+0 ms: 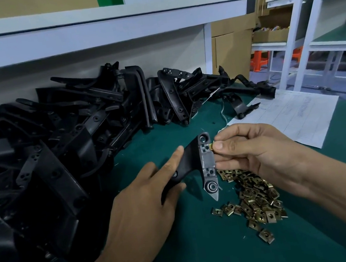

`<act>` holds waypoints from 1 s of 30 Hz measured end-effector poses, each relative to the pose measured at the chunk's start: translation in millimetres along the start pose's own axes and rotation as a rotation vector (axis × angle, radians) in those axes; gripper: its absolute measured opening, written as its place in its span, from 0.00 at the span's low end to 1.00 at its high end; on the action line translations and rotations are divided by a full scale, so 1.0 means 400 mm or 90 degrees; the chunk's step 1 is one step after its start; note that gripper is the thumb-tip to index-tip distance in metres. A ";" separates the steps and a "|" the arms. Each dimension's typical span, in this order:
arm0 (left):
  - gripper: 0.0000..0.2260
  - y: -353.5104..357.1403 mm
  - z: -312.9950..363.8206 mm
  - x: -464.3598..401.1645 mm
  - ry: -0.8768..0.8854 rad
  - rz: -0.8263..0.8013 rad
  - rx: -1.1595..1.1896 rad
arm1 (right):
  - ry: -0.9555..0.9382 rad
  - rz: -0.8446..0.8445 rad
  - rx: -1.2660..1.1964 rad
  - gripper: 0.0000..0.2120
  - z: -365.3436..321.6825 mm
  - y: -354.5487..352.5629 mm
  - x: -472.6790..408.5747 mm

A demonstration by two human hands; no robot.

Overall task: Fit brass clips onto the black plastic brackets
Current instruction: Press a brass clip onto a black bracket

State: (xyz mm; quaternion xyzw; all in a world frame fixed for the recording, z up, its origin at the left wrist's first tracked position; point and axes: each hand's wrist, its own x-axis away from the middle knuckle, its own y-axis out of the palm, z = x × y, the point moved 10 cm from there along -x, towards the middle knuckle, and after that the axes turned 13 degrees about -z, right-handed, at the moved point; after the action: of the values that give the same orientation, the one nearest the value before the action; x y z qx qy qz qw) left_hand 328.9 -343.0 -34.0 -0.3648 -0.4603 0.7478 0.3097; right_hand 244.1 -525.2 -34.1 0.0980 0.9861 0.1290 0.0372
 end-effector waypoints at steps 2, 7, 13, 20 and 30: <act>0.31 -0.002 0.006 0.003 -0.015 0.004 -0.004 | -0.005 0.018 0.022 0.19 -0.001 -0.002 0.005; 0.30 -0.014 0.036 0.013 -0.016 0.027 -0.048 | 0.009 0.040 0.113 0.16 -0.010 -0.002 0.017; 0.29 -0.029 0.047 0.014 -0.007 0.080 -0.078 | 0.004 0.003 0.178 0.11 -0.036 0.019 0.013; 0.28 -0.051 -0.028 0.026 -0.135 0.135 0.000 | -0.011 0.027 0.847 0.02 -0.082 -0.009 0.018; 0.29 -0.042 -0.027 0.020 -0.151 0.115 -0.020 | 0.041 0.018 1.024 0.09 -0.010 0.018 0.007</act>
State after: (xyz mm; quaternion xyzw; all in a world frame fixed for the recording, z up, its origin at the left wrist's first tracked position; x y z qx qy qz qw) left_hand 335.6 -325.1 -23.9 -0.3185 -0.4704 0.8032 0.1793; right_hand 242.2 -518.9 -28.4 0.1038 0.7762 -0.6174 -0.0746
